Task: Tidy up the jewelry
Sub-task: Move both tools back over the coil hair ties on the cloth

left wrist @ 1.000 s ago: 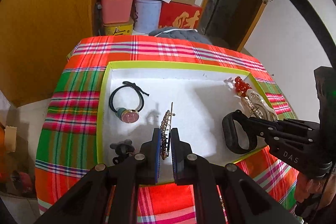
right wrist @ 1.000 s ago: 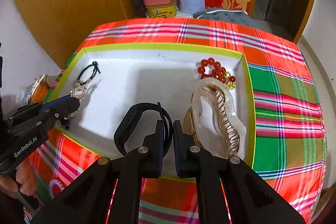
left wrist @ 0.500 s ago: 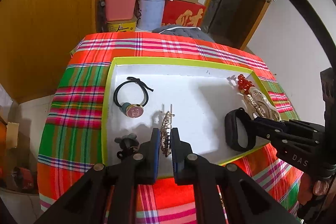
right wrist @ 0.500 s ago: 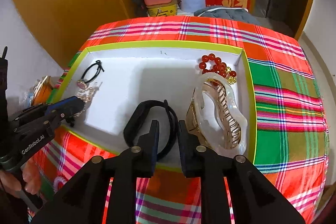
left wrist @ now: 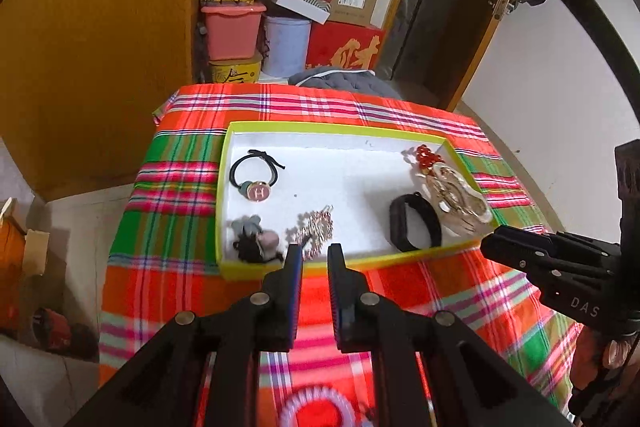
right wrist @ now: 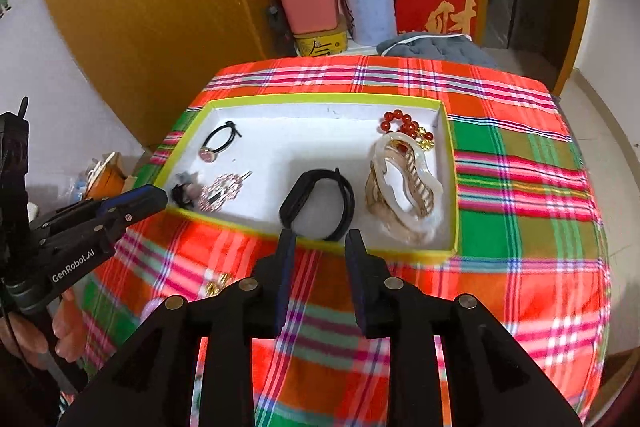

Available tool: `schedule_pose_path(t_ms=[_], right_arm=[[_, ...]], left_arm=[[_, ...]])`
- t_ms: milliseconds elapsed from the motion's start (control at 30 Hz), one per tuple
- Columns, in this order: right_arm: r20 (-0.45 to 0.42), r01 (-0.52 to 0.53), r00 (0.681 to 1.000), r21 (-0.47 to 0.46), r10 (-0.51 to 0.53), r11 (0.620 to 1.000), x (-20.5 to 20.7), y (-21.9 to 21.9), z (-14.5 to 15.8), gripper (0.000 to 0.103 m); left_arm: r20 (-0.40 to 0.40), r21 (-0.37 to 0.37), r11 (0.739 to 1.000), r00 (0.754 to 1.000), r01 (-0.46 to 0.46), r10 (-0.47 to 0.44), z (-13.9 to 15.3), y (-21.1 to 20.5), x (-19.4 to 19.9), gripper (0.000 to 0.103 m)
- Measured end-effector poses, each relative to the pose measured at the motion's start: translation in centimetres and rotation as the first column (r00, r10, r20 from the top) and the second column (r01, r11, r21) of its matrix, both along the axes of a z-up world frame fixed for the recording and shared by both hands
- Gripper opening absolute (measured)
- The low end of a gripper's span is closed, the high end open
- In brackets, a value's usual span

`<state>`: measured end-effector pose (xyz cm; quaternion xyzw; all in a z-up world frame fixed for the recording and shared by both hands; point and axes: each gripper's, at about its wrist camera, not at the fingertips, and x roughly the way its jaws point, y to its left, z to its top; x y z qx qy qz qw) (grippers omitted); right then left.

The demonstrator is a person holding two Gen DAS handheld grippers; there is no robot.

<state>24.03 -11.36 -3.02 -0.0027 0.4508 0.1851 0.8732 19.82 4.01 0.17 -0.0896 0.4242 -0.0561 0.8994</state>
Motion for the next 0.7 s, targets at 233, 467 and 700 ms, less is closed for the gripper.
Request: schedule_pose_path(t_ms=[233,467,700], right_arm=[[0.03,-0.009,1.0,0.01,0.009,1.0,-3.5,-0.7,1.4,0.026],[0.037,-0.024,0.999,0.019,0.023,1.0,-5.9,-0.9,1.8,0.026],[0.03,-0.029,0.999,0.025,0.029,0.999,-7.5,-1.4,1.7,0.027]], left_arm=[[0.014,0.003,1.0,1.0,-0.021,0.021,1.2,-0.3,-4.0,0.012],[0.017,0.001,0.999,0.999,-0.041,0.041,1.6,-0.5,-6.9,0.012],[0.014,0.001,0.999,0.999,-0.052,0.052,1.6,-0.5,-9.0,0.012]])
